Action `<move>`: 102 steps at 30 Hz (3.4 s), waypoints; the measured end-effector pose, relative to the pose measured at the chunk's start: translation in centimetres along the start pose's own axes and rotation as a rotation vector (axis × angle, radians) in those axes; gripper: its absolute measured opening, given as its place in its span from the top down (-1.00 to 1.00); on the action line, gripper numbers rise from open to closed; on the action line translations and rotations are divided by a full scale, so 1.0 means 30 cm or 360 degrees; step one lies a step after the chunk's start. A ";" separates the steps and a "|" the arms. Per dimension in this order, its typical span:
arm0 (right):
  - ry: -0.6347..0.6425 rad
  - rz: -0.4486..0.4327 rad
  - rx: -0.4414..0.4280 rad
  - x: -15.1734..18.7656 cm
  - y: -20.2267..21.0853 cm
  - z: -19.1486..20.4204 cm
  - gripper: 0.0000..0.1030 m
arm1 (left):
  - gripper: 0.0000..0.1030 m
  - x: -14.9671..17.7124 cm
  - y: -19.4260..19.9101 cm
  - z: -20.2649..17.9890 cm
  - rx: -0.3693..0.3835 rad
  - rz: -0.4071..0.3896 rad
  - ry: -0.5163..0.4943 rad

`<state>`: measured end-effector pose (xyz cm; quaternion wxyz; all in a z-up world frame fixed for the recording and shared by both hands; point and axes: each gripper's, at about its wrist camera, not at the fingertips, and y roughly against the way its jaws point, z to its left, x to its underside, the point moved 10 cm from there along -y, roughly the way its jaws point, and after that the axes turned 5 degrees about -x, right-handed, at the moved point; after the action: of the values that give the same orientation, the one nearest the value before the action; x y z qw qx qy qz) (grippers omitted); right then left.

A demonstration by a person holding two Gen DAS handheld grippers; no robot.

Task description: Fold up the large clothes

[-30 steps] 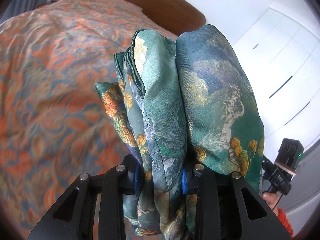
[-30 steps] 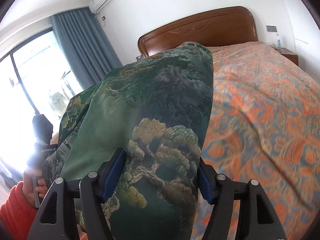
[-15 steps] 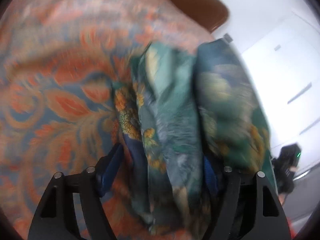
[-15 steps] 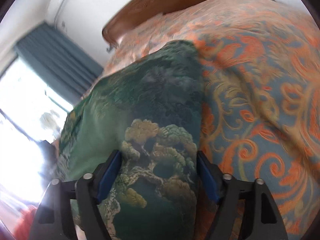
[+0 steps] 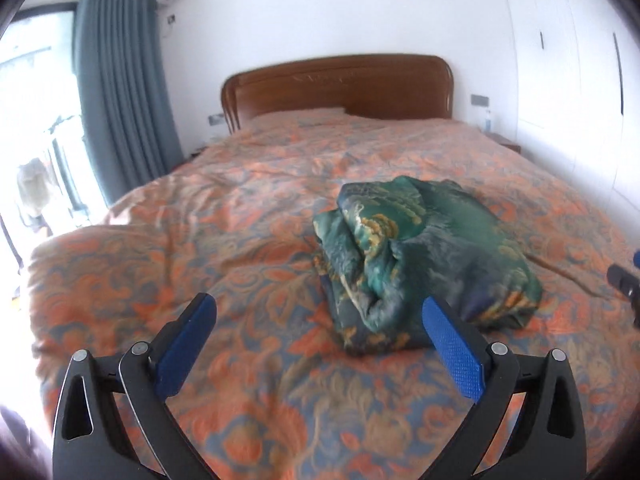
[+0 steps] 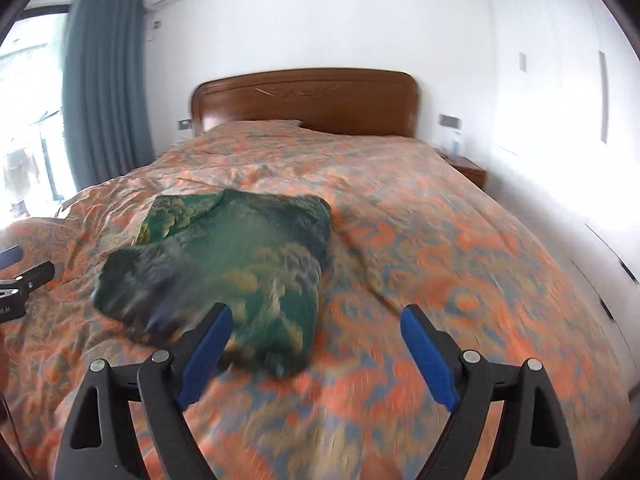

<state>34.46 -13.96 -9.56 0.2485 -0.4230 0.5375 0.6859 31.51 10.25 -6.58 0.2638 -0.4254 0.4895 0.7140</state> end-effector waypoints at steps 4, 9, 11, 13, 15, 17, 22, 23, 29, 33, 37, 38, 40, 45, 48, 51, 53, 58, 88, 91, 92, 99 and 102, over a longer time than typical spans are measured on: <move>0.0008 -0.0028 0.0049 0.057 0.151 0.024 -0.84 | -0.99 0.014 0.070 -0.015 0.0004 -0.0035 0.0019; 0.0062 -0.0048 0.0112 0.124 0.283 0.070 -0.84 | -0.99 0.026 0.147 -0.041 0.0045 -0.0064 0.0046; 0.0058 -0.0048 0.0122 0.143 0.327 0.082 -0.84 | -0.99 0.037 0.170 -0.045 0.0067 -0.0055 0.0059; 0.0064 -0.0043 0.0136 0.158 0.346 0.097 -0.84 | -0.99 0.061 0.183 -0.044 0.0077 -0.0040 0.0071; 0.0065 -0.0051 0.0150 0.175 0.365 0.105 -0.84 | -0.99 0.091 0.189 -0.038 0.0076 -0.0010 0.0084; 0.0049 -0.0049 0.0156 0.193 0.369 0.115 -0.84 | -0.99 0.126 0.185 -0.032 0.0086 0.0022 0.0106; 0.0020 -0.0003 0.0146 0.262 0.366 0.138 -0.84 | -0.99 0.233 0.156 -0.021 0.0115 0.0148 0.0188; 0.0030 0.0001 0.0151 0.276 0.364 0.143 -0.84 | -0.99 0.252 0.148 -0.023 0.0127 0.0169 0.0194; 0.0060 0.0062 0.0162 0.361 0.322 0.153 -0.84 | -0.99 0.365 0.031 -0.082 0.0182 0.0258 0.0121; 0.0076 0.0122 0.0244 0.403 0.231 0.107 -0.84 | -0.99 0.429 -0.133 -0.129 0.0177 0.0333 -0.0068; 0.0031 0.0216 0.0274 0.436 0.108 0.042 -0.84 | -0.99 0.454 -0.300 -0.171 0.0258 0.0406 -0.0176; 0.0018 0.0233 0.0287 0.444 0.080 0.027 -0.84 | -1.00 0.482 -0.373 -0.179 0.0248 0.0449 -0.0209; -0.0009 0.0269 0.0329 0.466 0.017 -0.006 -0.84 | -0.99 0.563 -0.476 -0.186 0.0306 0.0595 -0.0175; -0.0121 0.0407 0.0334 0.554 -0.112 -0.061 -0.84 | -0.99 0.598 -0.478 -0.165 0.0461 0.0641 0.0010; -0.0124 0.0417 0.0313 0.585 -0.130 -0.066 -0.85 | -0.99 0.604 -0.468 -0.168 0.0459 0.0625 0.0007; -0.0209 0.0408 0.0244 0.608 -0.142 -0.082 -0.85 | -0.99 0.608 -0.463 -0.170 0.0445 0.0631 -0.0007; -0.0247 0.0403 0.0217 0.617 -0.149 -0.090 -0.86 | -0.99 0.608 -0.465 -0.164 0.0444 0.0633 -0.0006; -0.0195 0.0451 0.0274 0.630 -0.183 -0.085 -0.87 | -0.99 0.609 -0.467 -0.162 0.0442 0.0634 -0.0009; -0.0237 0.0413 0.0235 0.630 -0.203 -0.087 -0.89 | -0.99 0.615 -0.461 -0.168 0.0434 0.0628 -0.0010; -0.0245 0.0402 0.0226 0.630 -0.196 -0.082 -0.89 | -0.99 0.612 -0.467 -0.172 0.0433 0.0622 -0.0009; -0.0250 0.0397 0.0220 0.630 -0.194 -0.083 -0.89 | -0.99 0.612 -0.463 -0.174 0.0432 0.0621 -0.0010; -0.0268 0.0378 0.0187 0.628 -0.193 -0.085 -0.89 | -0.99 0.606 -0.505 -0.178 0.0432 0.0657 -0.0018; -0.0270 0.0361 0.0177 0.625 -0.188 -0.084 -0.89 | -0.99 0.586 -0.494 -0.172 0.0357 0.0674 -0.0041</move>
<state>30.01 -16.79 -28.60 0.2368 -0.2857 0.5961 0.7120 36.28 10.44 -29.66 0.1599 -0.2723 0.6406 0.7000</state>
